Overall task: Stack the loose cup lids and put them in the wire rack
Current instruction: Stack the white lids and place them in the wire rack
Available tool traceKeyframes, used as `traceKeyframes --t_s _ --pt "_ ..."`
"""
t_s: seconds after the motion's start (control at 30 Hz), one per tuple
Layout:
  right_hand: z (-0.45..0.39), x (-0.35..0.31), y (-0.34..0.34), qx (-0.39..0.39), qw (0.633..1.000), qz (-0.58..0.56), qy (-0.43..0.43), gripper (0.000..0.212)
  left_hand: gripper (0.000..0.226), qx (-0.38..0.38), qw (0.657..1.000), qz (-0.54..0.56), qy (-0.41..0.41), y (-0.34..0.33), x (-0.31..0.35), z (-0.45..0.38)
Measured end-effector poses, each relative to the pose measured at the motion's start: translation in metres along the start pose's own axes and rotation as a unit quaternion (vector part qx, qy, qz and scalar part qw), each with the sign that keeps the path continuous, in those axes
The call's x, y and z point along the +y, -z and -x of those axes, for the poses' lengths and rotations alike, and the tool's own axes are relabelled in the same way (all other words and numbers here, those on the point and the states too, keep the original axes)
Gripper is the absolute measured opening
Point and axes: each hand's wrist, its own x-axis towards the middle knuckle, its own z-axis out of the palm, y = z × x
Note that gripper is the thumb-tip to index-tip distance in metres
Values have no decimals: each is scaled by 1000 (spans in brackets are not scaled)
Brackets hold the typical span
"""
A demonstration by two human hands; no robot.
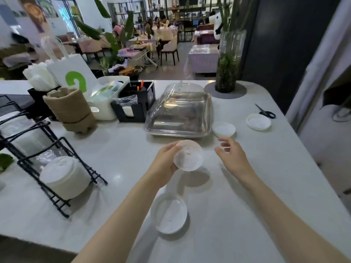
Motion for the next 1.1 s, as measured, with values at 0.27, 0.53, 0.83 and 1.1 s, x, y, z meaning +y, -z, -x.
traceKeyframes --t_s 0.27,0.53,0.83,1.1 --pt "-56 16 13 41 950 298 84 42 37 -33 999 -18 33 -24 -5 -30" --pt "-45 23 22 40 931 351 93 23 36 -35 998 -10 44 -31 -4 -38" --pt "-15 14 30 -6 960 257 113 21 31 -24 998 -15 52 -39 -12 -39" --pt "-29 22 49 -9 959 281 43 40 31 -14 998 -16 58 -42 -14 -35"
